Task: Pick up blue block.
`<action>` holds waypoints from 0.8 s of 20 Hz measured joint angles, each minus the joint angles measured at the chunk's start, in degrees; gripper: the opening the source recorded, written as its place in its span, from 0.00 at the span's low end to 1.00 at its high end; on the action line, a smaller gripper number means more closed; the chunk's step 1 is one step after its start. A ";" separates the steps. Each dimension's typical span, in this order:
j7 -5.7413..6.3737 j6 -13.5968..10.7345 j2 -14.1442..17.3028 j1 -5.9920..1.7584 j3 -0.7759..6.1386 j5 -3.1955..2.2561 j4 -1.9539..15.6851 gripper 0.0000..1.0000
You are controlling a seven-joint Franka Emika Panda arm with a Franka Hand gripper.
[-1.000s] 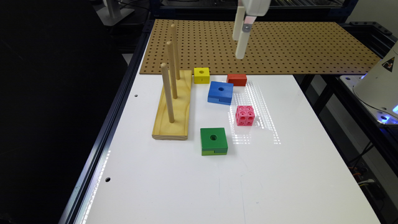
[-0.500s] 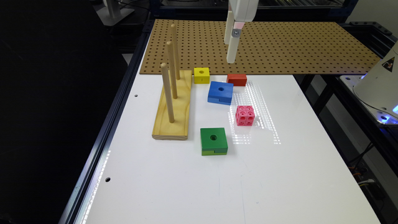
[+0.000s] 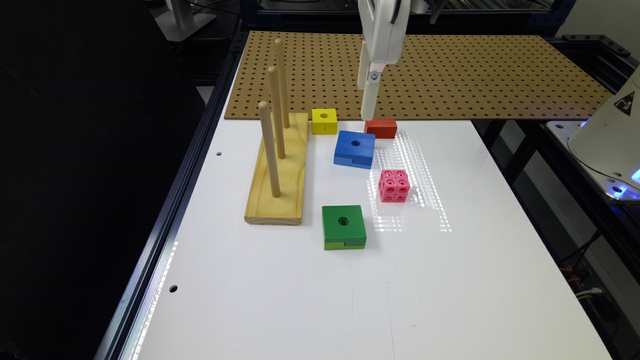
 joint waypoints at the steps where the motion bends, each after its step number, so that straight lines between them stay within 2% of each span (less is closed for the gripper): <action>1: 0.00 0.00 0.02 0.00 0.00 0.00 0.00 1.00; 4: 0.00 0.32 0.82 0.00 0.00 0.00 -0.02 1.00; 10: 0.00 4.73 5.24 0.00 0.00 0.00 0.00 1.00; 16: 0.00 5.26 5.78 0.00 0.00 0.00 0.01 1.00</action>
